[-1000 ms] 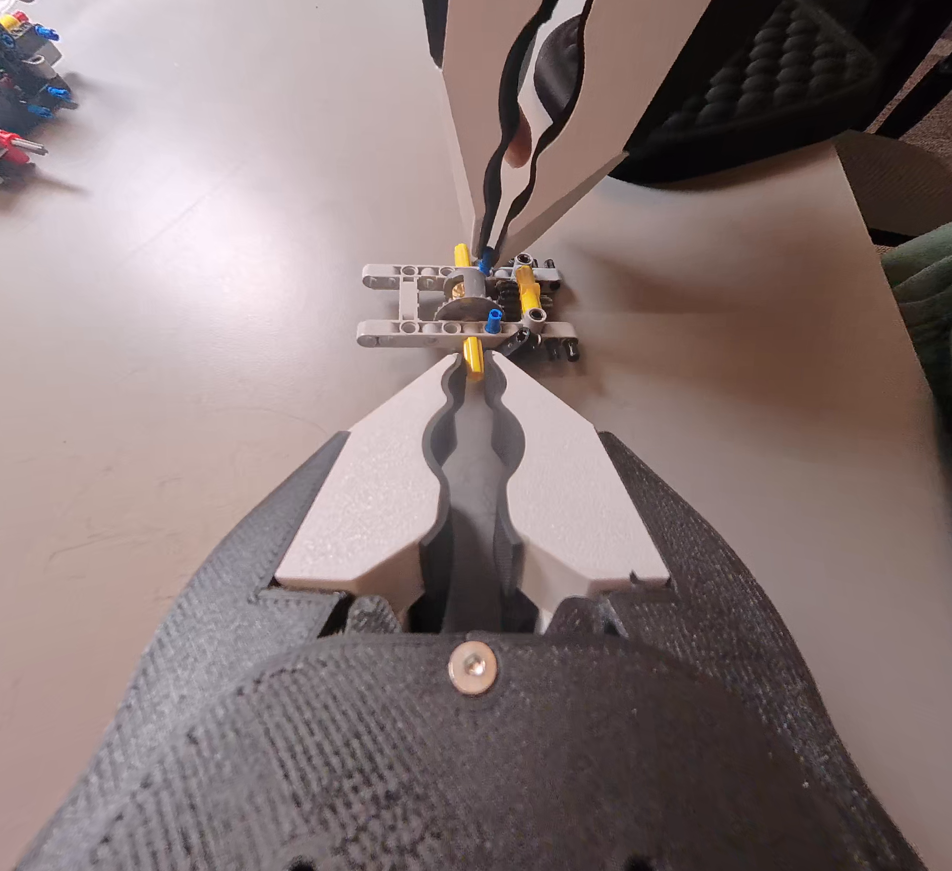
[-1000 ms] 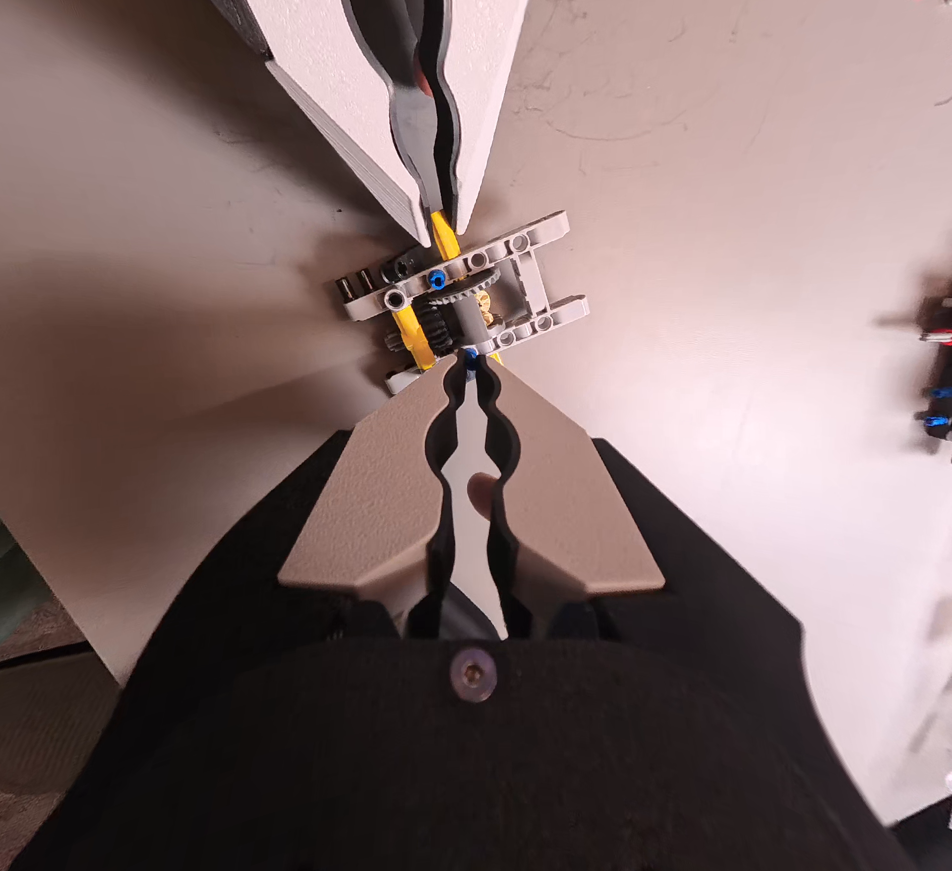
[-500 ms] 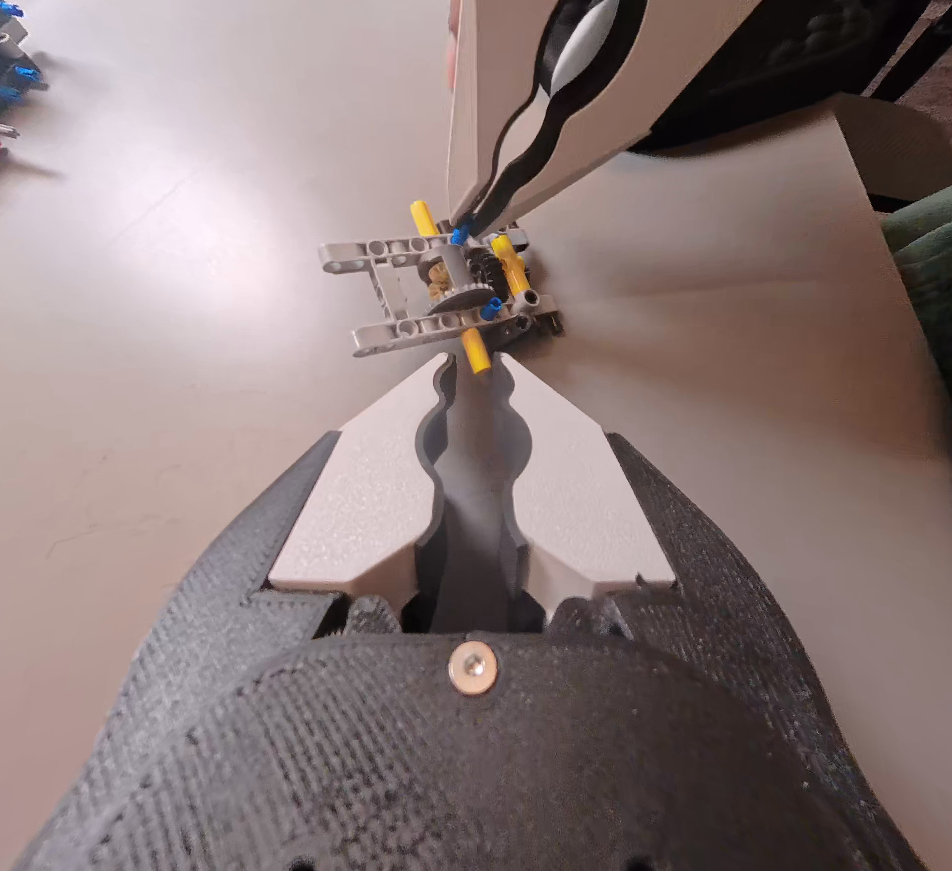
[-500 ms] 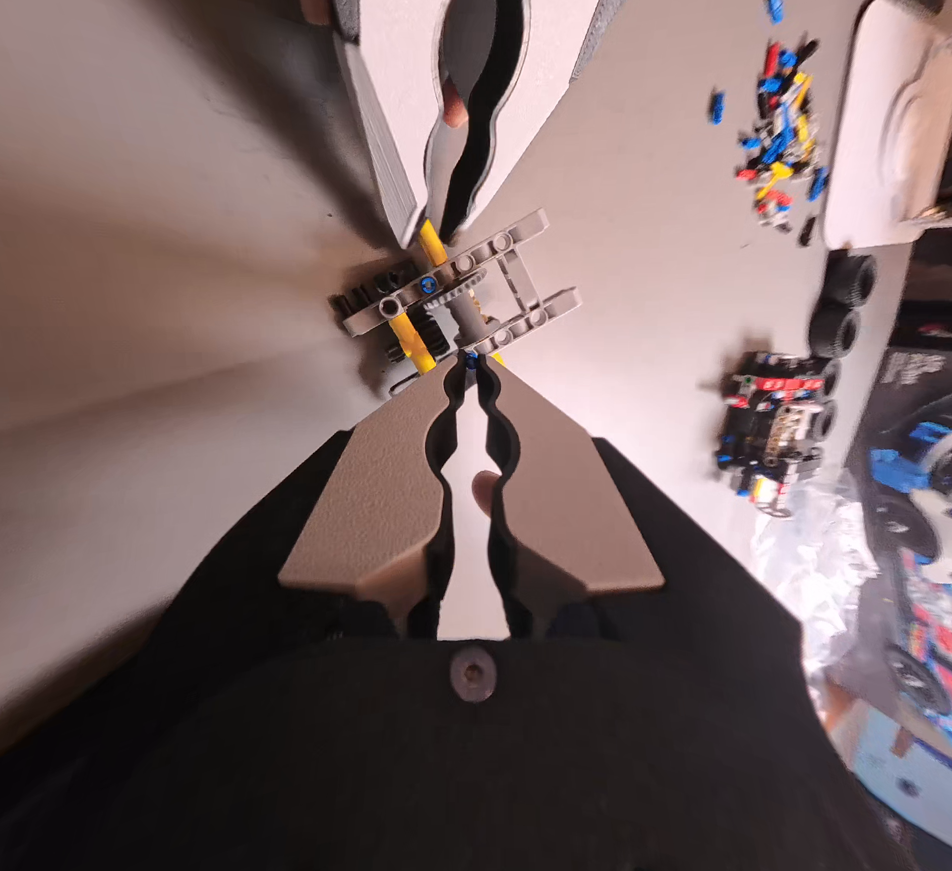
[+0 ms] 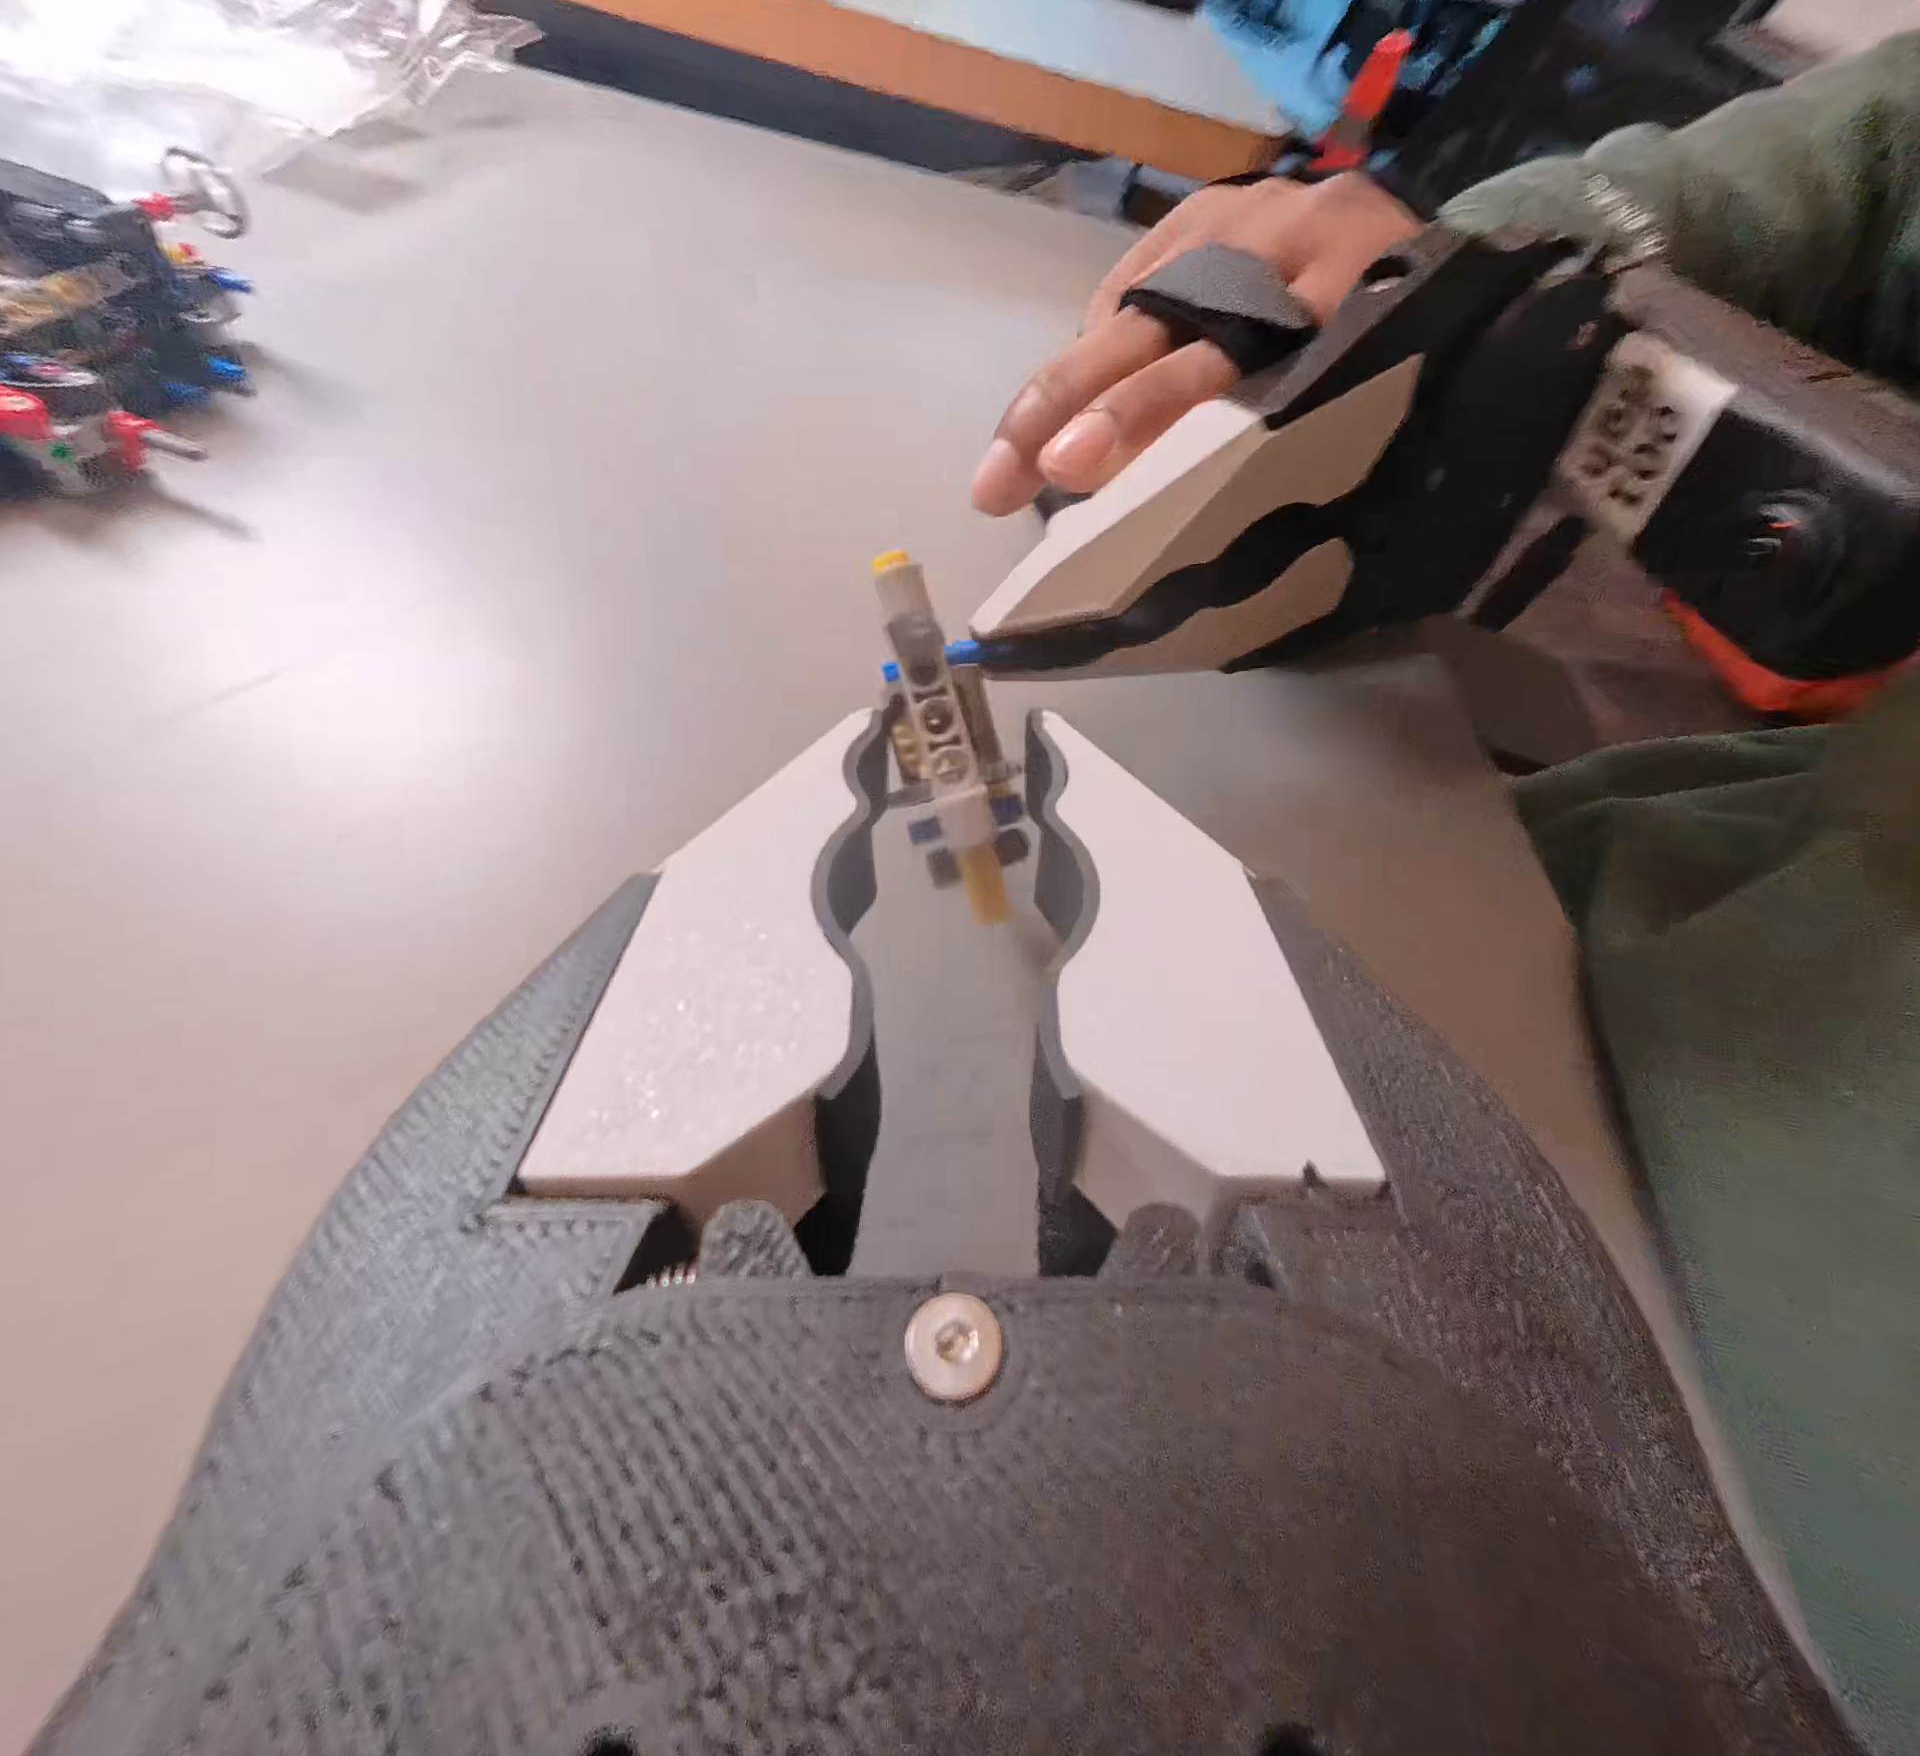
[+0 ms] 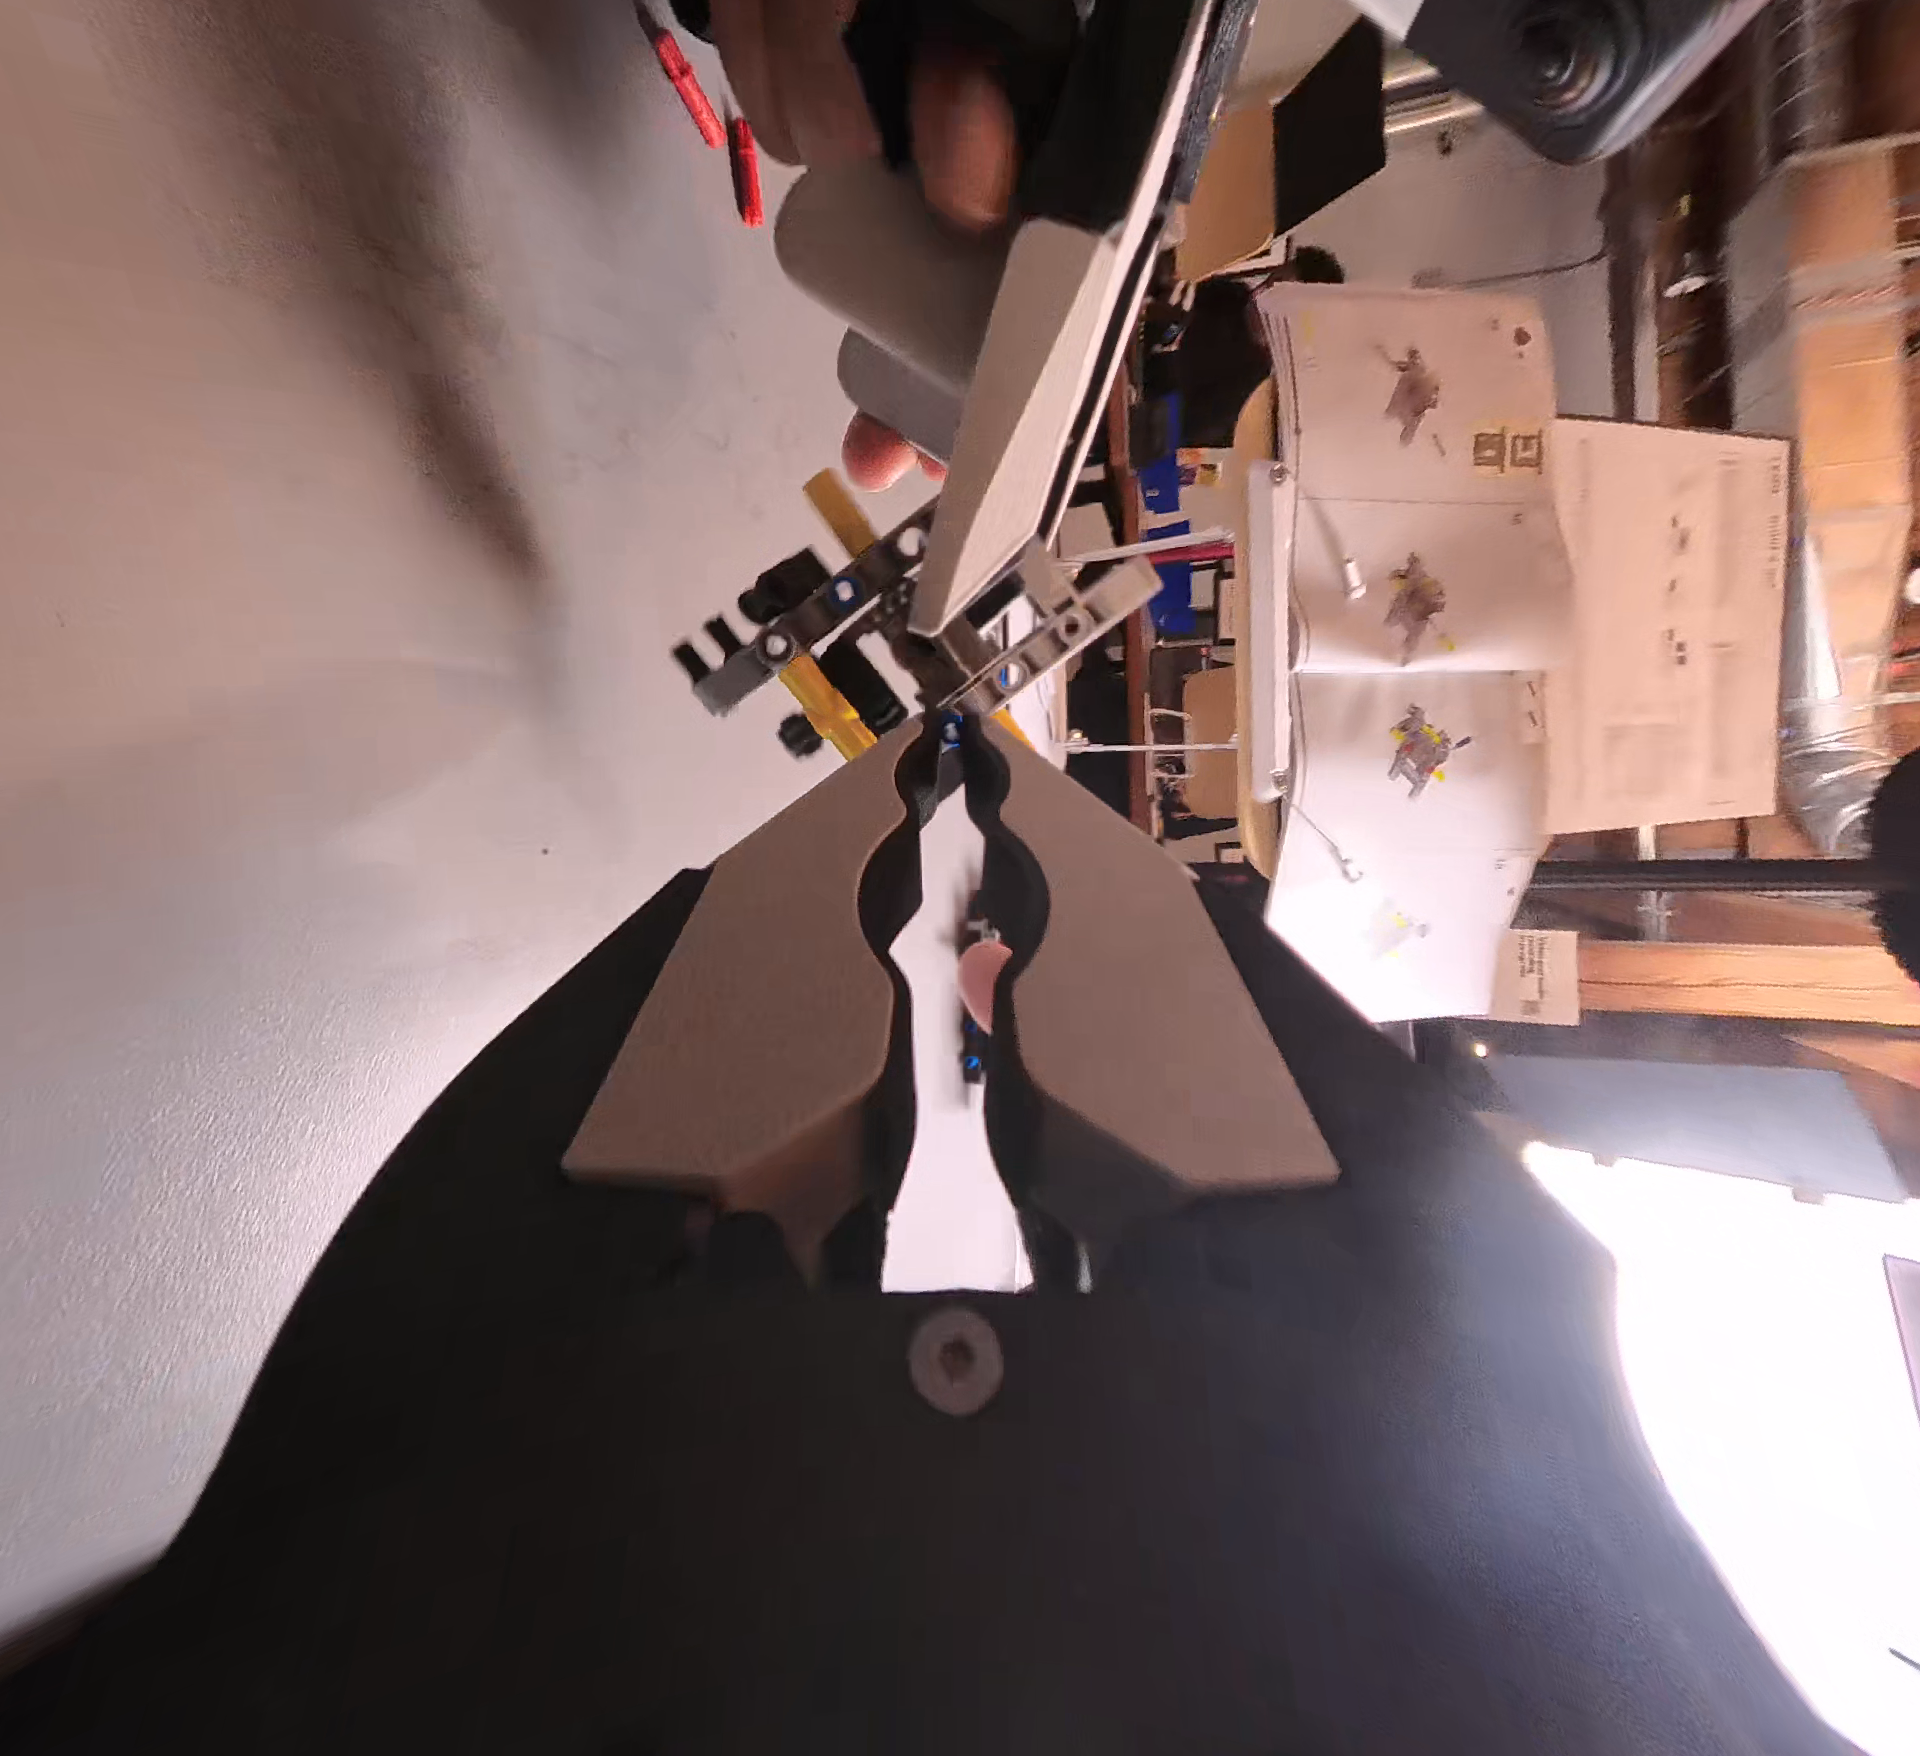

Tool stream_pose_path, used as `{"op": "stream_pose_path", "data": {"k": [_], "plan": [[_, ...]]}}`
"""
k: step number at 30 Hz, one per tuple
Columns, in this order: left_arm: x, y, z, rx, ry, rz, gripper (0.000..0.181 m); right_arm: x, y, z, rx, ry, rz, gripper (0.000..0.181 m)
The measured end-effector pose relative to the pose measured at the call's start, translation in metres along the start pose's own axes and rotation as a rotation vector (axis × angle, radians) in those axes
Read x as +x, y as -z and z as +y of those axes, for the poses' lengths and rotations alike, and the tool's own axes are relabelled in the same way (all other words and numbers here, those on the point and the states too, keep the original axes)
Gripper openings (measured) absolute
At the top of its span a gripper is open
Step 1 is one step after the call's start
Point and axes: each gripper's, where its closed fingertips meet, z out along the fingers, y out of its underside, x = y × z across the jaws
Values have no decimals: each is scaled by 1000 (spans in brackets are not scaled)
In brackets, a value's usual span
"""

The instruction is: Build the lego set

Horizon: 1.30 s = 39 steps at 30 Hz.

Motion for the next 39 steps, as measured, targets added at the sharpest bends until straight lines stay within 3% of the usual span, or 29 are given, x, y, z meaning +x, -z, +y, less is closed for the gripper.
{"op": "stream_pose_path", "data": {"k": [4,27,35,39], "plan": [[-2,1,6,-21,21,-14,16,-4,-3,-1,23,-11,8,3],[-5,4,15,-15,10,11,15,-11,-14,-2,36,-233,-113,3],[-12,10,13,16,54,8,16,3,-11,2,62,-424,-108,7],[-13,11,13,22,80,25,16,8,-9,6,92,-614,-150,18]]}}
